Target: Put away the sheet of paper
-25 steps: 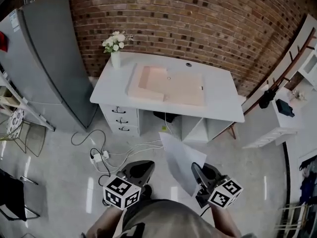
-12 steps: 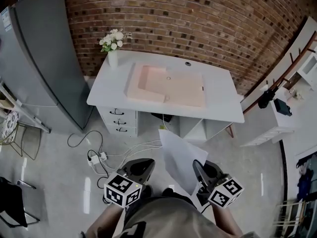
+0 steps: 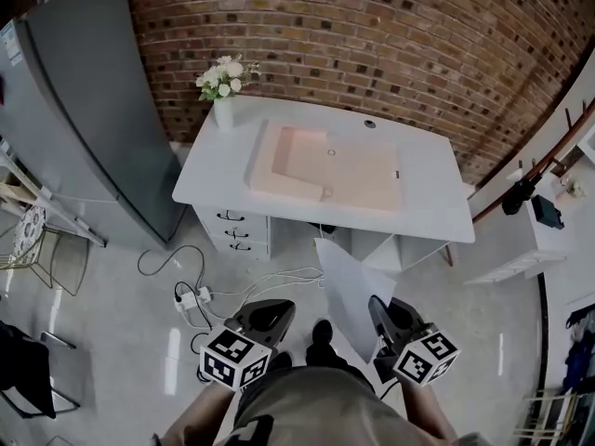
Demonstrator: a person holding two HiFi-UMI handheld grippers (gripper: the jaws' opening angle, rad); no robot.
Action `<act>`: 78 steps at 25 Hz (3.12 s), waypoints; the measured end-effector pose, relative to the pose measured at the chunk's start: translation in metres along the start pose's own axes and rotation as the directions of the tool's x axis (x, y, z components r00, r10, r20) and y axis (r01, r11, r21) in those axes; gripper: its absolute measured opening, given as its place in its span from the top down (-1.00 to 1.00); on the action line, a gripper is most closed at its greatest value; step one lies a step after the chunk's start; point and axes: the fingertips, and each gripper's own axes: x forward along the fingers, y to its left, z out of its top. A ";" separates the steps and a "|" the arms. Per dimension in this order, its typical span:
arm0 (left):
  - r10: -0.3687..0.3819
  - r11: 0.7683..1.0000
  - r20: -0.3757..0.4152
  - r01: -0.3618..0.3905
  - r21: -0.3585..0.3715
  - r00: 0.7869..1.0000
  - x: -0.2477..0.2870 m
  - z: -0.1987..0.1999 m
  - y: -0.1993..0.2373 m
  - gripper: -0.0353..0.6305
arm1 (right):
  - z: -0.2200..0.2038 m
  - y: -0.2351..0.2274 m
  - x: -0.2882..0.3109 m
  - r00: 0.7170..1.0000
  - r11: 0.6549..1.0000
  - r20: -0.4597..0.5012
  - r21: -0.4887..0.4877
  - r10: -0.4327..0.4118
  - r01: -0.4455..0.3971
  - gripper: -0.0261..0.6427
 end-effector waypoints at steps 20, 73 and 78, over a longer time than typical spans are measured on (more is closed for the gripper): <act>0.000 0.997 -0.092 0.006 0.072 0.996 0.098 0.044 -0.005 0.84 | 0.030 -0.091 0.036 0.998 0.993 0.032 0.102 0.048 -0.051 0.85; -0.210 0.976 0.183 0.194 0.102 0.960 0.202 0.184 0.091 0.85 | 0.127 -0.206 0.162 0.999 0.991 -0.011 0.127 0.035 -0.033 0.85; -0.248 0.969 0.204 0.241 0.060 0.947 0.194 0.192 0.121 0.85 | 0.140 -0.194 0.187 1.000 0.989 0.004 0.145 -0.001 0.000 0.85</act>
